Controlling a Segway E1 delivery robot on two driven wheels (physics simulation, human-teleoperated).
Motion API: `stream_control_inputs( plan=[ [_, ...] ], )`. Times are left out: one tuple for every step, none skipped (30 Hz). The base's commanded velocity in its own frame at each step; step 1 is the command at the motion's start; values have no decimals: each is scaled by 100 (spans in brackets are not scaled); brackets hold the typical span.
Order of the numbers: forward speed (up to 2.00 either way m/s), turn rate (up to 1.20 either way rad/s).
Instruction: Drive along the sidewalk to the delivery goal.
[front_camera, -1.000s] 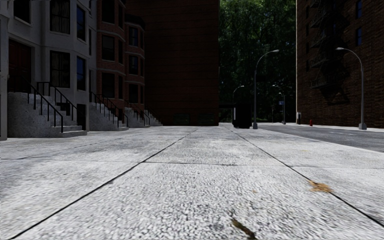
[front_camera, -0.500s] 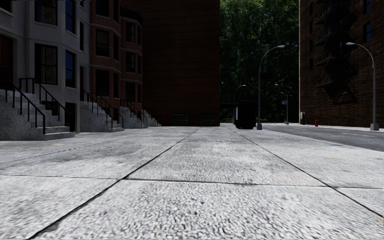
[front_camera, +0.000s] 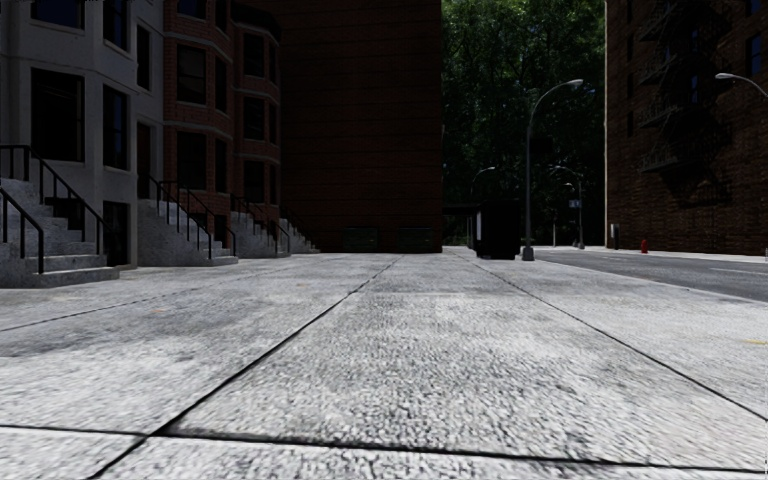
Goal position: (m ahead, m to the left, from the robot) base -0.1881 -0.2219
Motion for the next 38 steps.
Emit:
stream_control_inputs(
  plan=[
    [200, 0],
    [200, 0],
    [200, 0],
    [200, 0],
    [200, 0],
    [200, 0],
    [196, 0],
    [157, 0],
    [0, 0],
    [0, 0],
    [0, 0],
    [0, 0],
    [0, 0],
    [0, 0],
    [0, 0],
    [0, 0],
    [0, 0],
    [0, 0],
    [0, 0],
    [0, 0],
    [0, 0],
    [0, 0],
    [0, 0],
    [0, 0],
    [0, 0],
    [0, 0],
    [0, 0],
    [0, 0],
    [0, 0],
    [0, 0],
    [0, 0],
    [0, 0],
    [0, 0],
    [0, 0],
    [0, 0],
    [0, 0],
    [0, 0],
    [0, 0]
  ],
)
